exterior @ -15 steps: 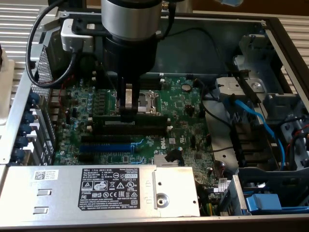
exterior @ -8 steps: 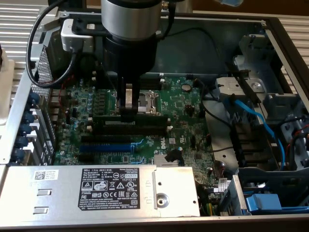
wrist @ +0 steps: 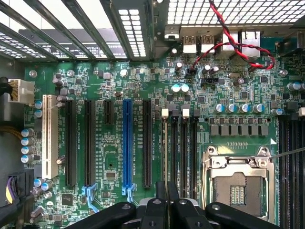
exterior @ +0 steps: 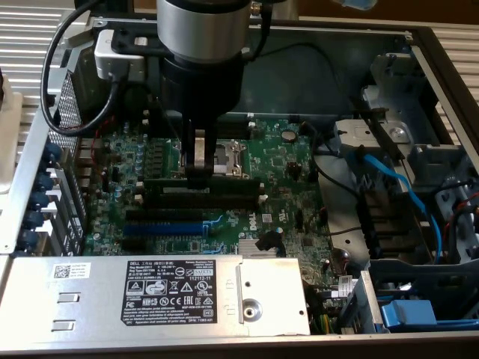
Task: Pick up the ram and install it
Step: 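Insert the ram into the slot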
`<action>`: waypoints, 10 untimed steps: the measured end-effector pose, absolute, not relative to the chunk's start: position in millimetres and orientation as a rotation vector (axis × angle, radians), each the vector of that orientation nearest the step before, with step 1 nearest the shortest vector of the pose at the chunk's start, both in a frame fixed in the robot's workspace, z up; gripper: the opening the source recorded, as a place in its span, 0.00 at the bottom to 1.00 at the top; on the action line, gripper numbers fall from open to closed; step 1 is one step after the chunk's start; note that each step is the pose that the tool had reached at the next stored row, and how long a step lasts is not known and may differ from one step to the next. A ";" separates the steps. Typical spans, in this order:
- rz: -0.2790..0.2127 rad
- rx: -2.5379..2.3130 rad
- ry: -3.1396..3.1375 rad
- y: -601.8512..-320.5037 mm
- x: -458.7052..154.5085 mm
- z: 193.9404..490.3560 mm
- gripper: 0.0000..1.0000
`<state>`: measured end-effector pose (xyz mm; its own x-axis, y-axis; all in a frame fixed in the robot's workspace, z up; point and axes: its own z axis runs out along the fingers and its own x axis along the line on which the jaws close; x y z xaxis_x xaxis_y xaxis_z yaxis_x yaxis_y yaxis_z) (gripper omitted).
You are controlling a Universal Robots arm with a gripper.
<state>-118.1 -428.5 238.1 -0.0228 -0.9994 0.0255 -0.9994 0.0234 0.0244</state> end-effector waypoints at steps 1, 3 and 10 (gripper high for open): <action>0.001 2.171 -2.222 -428.1 -118.2 238.1 0.12; 0.000 2.171 -2.222 -427.3 -118.3 237.7 0.12; 0.001 2.169 -2.223 -427.3 -119.1 236.7 0.12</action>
<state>-119.1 -427.3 236.7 -0.0244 -0.9994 0.0257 -0.9994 0.0251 0.0246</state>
